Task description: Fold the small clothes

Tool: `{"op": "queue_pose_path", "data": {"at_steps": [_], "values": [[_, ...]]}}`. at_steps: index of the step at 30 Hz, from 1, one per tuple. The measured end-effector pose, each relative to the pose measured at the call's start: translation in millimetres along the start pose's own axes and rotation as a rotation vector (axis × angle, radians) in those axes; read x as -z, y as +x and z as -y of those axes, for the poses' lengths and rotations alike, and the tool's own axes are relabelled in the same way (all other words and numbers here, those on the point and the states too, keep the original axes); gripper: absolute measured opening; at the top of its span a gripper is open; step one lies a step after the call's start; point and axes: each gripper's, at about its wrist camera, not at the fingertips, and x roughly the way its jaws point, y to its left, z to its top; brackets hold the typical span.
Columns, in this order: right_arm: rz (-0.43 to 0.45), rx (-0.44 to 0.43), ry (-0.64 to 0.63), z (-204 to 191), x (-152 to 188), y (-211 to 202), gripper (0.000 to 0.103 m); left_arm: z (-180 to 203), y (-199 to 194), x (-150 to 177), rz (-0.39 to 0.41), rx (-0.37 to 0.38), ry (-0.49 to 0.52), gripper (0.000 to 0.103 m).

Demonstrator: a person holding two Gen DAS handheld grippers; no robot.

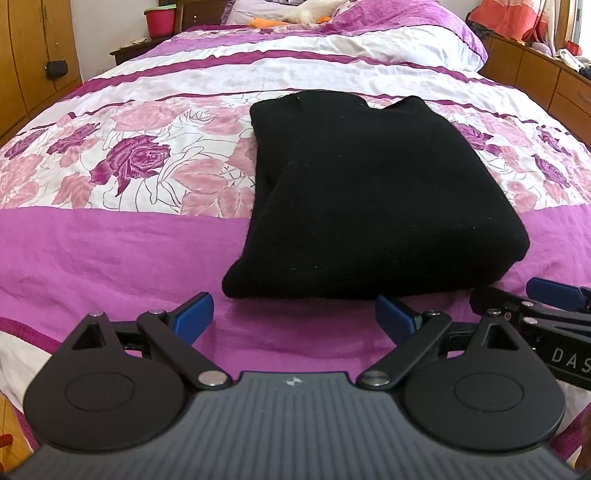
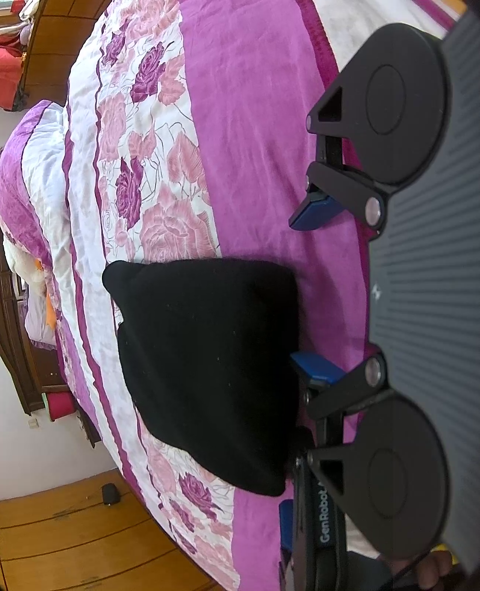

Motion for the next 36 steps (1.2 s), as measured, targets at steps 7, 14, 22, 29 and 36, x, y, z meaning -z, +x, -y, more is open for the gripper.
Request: {"op": "queue_pose_path", "data": {"at_steps": [7,14,22,29,36], "values": [[-0.003,-0.006,-0.001,1.1,-0.1,0.3,0.074,0.5,1.0,0.4,-0.007,0.003,0.001,0.097],[-0.004,-0.006,0.000,1.3,-0.4,0.3,0.074,0.7,0.8,0.8,-0.008,0.002,0.004,0.097],[-0.001,-0.009,-0.004,1.5,0.0,0.2,0.074,0.9,1.6,0.8,-0.012,0.001,0.005,0.097],[-0.004,-0.009,-0.001,1.9,0.5,0.3,0.074,1.7,2.5,1.6,-0.016,0.004,0.008,0.097],[-0.005,-0.009,-0.001,1.9,1.1,0.4,0.074,2.2,3.8,2.7,-0.021,0.010,0.008,0.097]]}}
